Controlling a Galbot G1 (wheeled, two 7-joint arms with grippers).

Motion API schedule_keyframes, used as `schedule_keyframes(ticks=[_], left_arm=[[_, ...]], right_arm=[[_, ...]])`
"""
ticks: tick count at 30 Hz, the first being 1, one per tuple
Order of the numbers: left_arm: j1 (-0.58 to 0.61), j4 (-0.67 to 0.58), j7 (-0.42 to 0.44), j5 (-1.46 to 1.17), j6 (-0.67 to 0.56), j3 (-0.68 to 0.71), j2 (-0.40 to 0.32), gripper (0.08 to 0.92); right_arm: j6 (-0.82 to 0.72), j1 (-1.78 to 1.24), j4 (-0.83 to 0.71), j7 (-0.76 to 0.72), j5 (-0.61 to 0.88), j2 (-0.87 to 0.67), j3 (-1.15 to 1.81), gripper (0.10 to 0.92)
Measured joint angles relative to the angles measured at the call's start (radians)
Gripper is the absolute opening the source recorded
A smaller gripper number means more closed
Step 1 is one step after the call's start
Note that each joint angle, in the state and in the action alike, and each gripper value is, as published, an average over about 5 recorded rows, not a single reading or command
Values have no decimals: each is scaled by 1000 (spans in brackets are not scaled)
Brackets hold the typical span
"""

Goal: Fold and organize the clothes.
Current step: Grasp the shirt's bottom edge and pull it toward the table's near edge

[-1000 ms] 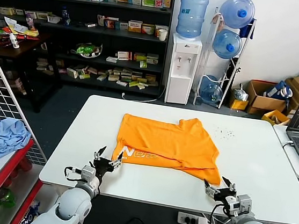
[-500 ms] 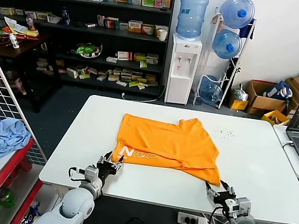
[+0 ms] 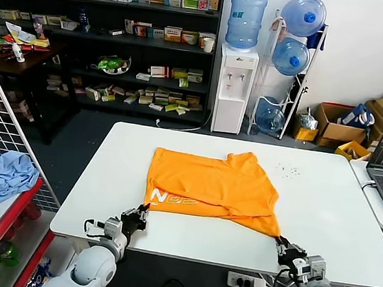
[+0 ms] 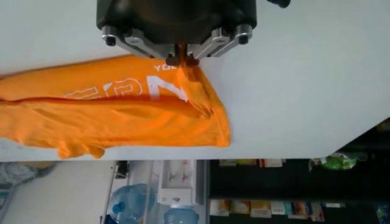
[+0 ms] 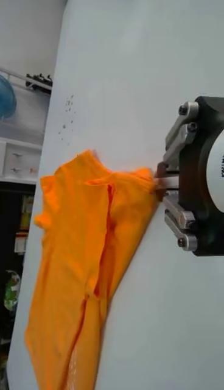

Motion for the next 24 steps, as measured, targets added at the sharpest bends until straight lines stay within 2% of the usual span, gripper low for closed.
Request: schedule_keyframes(ticks=[10,13,24], left_arm=[[69,-89,-13,-23,17,-12,52,107],[80,-105,-13,-22,18,-12,59,107],[105,-129,-11,-15,18,-5,68,107]], right_arm=[[29,-35,25,13,-7,-5,10,131],[52,-31,24,21,-5,6,10,187],[142,-3,16,36,29,39,1,506]])
